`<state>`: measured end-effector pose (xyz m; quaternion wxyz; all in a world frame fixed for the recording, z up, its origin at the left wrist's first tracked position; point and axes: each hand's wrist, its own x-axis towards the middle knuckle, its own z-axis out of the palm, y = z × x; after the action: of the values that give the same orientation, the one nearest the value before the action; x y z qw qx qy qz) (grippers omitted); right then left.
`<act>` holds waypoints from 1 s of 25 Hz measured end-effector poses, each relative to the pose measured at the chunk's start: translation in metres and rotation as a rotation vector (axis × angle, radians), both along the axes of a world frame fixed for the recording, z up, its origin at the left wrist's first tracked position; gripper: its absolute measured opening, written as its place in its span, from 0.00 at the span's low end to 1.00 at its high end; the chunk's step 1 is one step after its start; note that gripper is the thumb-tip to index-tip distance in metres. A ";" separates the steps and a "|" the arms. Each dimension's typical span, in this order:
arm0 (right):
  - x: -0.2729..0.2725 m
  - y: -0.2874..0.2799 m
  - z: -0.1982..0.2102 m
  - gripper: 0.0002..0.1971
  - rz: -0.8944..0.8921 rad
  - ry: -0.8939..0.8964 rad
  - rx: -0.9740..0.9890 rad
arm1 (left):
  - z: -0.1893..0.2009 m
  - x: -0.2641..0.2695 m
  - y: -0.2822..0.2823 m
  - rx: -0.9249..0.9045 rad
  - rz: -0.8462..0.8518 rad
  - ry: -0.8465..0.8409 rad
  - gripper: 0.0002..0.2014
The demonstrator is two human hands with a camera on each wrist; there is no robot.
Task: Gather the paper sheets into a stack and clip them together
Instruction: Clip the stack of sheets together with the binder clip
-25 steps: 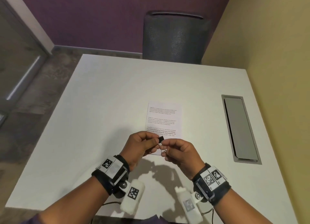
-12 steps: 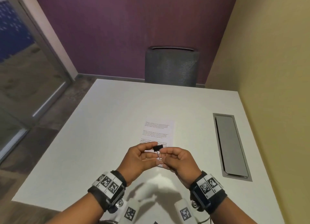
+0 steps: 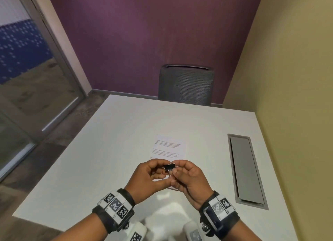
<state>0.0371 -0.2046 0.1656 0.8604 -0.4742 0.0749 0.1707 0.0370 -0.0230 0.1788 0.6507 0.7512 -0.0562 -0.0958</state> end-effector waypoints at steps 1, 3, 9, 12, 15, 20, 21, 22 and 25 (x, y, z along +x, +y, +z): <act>-0.001 0.000 0.001 0.08 -0.003 0.008 0.024 | 0.001 -0.002 -0.002 -0.041 0.006 0.022 0.21; -0.003 -0.001 -0.002 0.10 0.006 -0.004 0.034 | 0.001 -0.005 -0.004 -0.100 0.017 0.050 0.15; -0.007 0.009 -0.010 0.17 0.054 -0.099 -0.110 | 0.006 -0.002 -0.004 -0.107 0.216 0.102 0.07; -0.005 0.015 -0.009 0.19 0.060 -0.183 -0.238 | 0.005 0.001 -0.007 -0.156 0.306 0.174 0.08; -0.006 0.021 -0.010 0.18 0.073 -0.297 -0.471 | 0.001 0.002 -0.002 -0.203 0.354 0.338 0.02; -0.001 0.028 -0.007 0.12 0.018 -0.450 -0.756 | -0.007 0.005 0.012 -0.212 0.193 0.560 0.08; 0.002 0.031 -0.011 0.12 0.025 -0.459 -0.783 | -0.010 0.006 0.016 -0.240 0.184 0.582 0.08; 0.003 0.034 -0.016 0.13 0.033 -0.461 -0.817 | -0.013 0.007 0.018 -0.261 0.177 0.593 0.08; 0.007 0.042 -0.033 0.17 0.061 -0.428 -0.920 | -0.022 0.012 0.030 -0.266 0.206 0.536 0.08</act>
<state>0.0441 -0.1631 0.1326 0.5534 -0.8303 -0.0496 0.0440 0.0486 0.0075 0.1564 0.7412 0.6092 0.1816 -0.2157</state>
